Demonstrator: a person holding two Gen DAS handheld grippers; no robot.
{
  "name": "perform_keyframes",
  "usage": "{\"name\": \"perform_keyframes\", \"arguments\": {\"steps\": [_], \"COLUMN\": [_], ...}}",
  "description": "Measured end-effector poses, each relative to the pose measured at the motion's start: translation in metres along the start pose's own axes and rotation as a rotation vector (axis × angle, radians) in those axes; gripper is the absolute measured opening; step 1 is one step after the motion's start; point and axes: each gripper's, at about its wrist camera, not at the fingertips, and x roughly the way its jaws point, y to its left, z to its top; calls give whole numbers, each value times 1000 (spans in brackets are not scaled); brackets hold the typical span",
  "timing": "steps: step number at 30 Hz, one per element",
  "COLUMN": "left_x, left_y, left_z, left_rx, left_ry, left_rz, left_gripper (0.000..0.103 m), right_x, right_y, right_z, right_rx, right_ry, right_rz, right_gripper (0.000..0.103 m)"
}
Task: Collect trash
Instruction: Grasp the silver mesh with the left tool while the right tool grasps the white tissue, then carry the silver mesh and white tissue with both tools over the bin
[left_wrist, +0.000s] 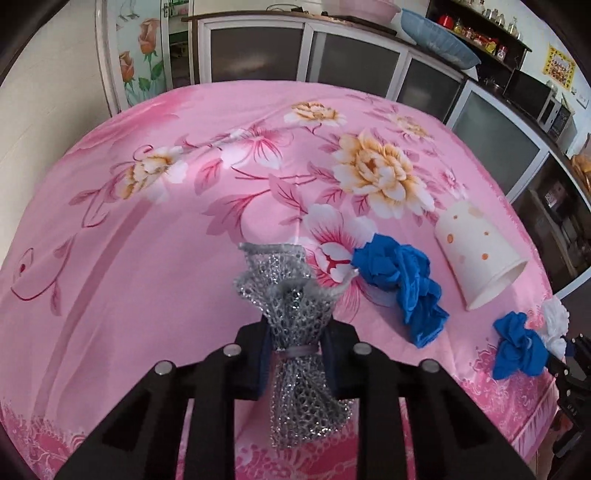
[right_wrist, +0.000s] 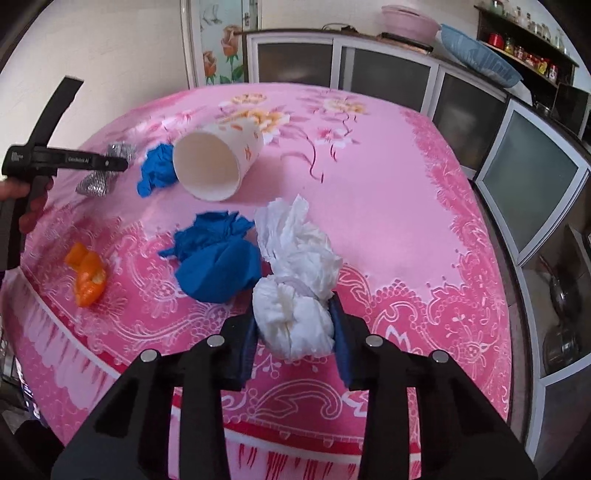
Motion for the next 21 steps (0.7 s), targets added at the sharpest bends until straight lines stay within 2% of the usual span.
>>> {"name": "perform_keyframes", "arguments": {"steps": [7, 12, 21], "left_x": [-40, -72, -118], "left_y": [-3, -18, -78], "left_z": [-9, -24, -75], "left_rx": [19, 58, 154], "left_ry": [-60, -109, -156], "left_rz": [-7, -33, -151], "left_gripper": [21, 21, 21], "right_x": [-34, -63, -123], "right_y": [-6, -9, -29], "right_z": [-2, -16, -61], "right_rx": [29, 59, 161], "right_ry": [-49, -78, -127], "right_rz": [-9, -19, -46], "right_gripper": [33, 33, 33]}}
